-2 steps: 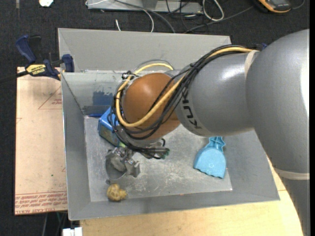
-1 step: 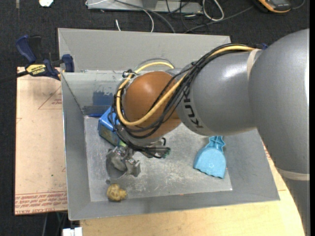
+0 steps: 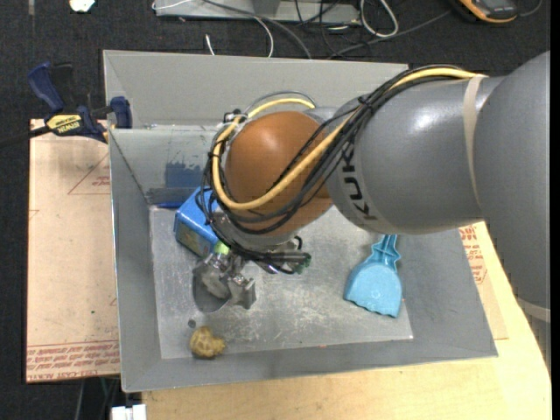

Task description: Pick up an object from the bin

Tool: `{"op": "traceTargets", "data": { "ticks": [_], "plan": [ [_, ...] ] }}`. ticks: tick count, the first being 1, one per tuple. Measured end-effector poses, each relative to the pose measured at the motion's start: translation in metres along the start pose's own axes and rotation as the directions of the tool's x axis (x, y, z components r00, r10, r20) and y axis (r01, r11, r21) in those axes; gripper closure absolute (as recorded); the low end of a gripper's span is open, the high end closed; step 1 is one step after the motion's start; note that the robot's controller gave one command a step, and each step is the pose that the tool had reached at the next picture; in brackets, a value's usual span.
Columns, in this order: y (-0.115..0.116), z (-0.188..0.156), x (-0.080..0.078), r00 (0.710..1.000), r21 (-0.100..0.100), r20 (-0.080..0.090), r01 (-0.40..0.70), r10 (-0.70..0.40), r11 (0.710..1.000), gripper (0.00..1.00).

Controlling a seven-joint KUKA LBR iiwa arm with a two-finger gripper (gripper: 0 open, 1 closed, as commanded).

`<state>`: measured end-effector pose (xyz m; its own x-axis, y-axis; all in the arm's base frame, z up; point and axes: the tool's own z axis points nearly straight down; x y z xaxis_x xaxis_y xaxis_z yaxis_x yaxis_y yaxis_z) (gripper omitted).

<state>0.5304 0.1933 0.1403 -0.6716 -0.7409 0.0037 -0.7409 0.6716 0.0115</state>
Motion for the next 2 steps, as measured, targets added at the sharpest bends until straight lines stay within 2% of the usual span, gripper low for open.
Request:
{"op": "traceTargets", "data": {
  "ticks": [1,2],
  "plan": [
    [0.0,-0.056,-0.001,1.0,0.001,0.003,-0.002,0.002,1.0,1.0],
    [0.0,-0.077,-0.003,1.0,0.005,0.011,-0.005,0.005,1.0,1.0]
  ]
}}
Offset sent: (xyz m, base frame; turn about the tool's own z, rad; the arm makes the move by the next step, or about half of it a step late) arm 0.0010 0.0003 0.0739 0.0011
